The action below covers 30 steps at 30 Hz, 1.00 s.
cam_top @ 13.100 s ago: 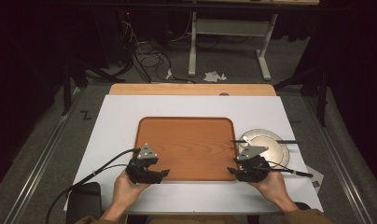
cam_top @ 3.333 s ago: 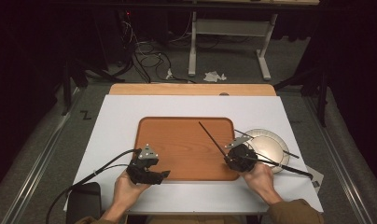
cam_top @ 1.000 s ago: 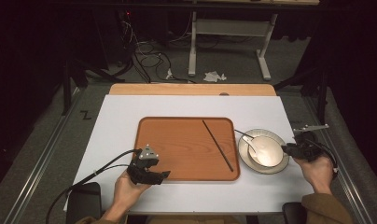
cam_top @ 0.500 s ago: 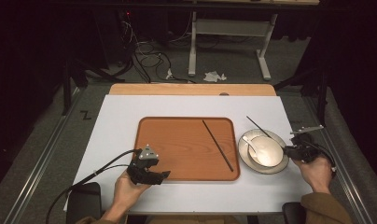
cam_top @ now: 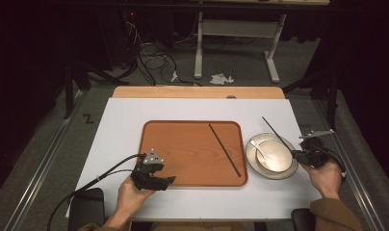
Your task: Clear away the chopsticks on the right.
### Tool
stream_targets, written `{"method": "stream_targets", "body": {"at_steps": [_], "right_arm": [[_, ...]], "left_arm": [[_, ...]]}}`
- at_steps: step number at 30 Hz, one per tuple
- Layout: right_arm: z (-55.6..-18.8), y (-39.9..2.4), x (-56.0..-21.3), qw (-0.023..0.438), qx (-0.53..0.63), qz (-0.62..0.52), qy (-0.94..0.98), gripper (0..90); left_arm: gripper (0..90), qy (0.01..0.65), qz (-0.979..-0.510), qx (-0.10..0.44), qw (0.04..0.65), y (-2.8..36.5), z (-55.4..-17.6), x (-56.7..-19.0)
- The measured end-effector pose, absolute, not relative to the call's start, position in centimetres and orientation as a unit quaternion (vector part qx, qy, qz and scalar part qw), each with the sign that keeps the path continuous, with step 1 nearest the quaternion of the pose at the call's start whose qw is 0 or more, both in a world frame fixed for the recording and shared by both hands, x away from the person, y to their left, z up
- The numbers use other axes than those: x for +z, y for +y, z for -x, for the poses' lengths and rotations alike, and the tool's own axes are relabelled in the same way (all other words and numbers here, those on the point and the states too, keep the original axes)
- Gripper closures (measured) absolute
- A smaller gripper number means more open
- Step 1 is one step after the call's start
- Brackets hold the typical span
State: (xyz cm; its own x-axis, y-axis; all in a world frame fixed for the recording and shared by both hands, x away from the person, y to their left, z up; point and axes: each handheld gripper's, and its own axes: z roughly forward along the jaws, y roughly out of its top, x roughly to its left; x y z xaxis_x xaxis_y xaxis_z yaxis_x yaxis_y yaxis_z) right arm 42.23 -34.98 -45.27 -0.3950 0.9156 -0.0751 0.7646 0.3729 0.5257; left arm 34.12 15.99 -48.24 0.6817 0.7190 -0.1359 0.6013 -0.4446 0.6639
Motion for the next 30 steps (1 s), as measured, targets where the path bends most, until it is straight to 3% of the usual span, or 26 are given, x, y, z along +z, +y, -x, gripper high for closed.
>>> {"method": "stream_targets", "body": {"at_steps": [18,30], "right_arm": [[-40.0,-33.4,-40.5,0.231,0.302,-0.473,0.795,86.3],[-37.6,-26.9,-38.8,0.228,0.321,-0.379,0.838,86.2]], "left_arm": [[34.2,0.391,-0.846,0.082,0.353,15.9,-34.2,-48.3],[34.3,0.391,-0.847,0.083,0.352,15.8,-34.1,-48.3]]}}
